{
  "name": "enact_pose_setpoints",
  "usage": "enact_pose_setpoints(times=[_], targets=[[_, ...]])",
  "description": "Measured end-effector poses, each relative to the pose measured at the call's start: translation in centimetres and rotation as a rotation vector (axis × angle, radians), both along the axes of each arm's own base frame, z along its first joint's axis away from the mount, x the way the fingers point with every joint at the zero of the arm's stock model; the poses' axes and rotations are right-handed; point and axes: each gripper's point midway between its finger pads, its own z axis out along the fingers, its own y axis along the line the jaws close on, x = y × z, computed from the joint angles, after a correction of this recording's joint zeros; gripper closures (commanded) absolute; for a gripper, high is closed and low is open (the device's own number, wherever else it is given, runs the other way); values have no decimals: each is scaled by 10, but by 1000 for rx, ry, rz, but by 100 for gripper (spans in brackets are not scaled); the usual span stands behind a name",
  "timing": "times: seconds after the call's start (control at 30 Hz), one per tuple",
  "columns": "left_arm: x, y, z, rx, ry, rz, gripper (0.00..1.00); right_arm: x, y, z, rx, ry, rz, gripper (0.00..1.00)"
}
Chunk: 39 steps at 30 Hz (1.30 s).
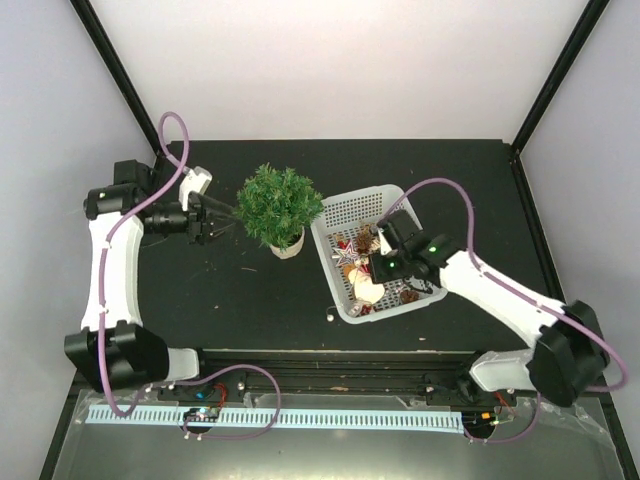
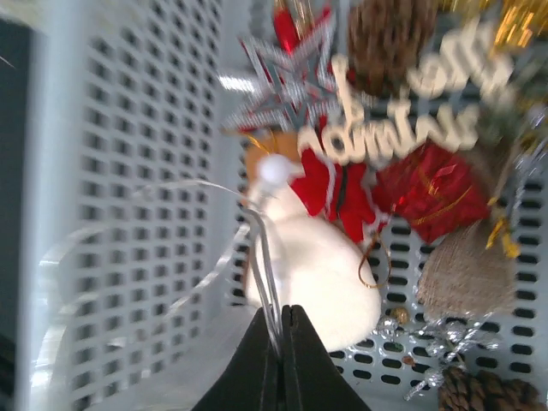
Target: Decorate the small christmas tree
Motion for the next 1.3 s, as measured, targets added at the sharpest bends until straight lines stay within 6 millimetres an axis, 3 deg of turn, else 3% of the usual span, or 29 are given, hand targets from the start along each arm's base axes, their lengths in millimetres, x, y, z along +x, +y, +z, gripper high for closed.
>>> enact_pose_setpoints(times=[0.23, 0.37, 0.5, 0.63, 0.83, 1.3], targets=[[-37, -15, 34, 30, -146, -21, 25, 9, 3, 117, 166, -222, -20, 99], [-69, -43, 46, 35, -207, -127, 22, 7, 2, 161, 231, -294, -20, 99], [-95, -66, 39, 49, -216, -234, 20, 5, 1, 192, 268, -336, -20, 99], [-105, -83, 22, 86, -194, -304, 19, 4, 3, 206, 289, -351, -7, 99], [-105, -109, 9, 133, -182, -372, 17, 0, -1, 218, 266, -368, 16, 99], [-56, -171, -31, 236, -166, -376, 11, -8, 1, 245, 312, -402, 57, 99]])
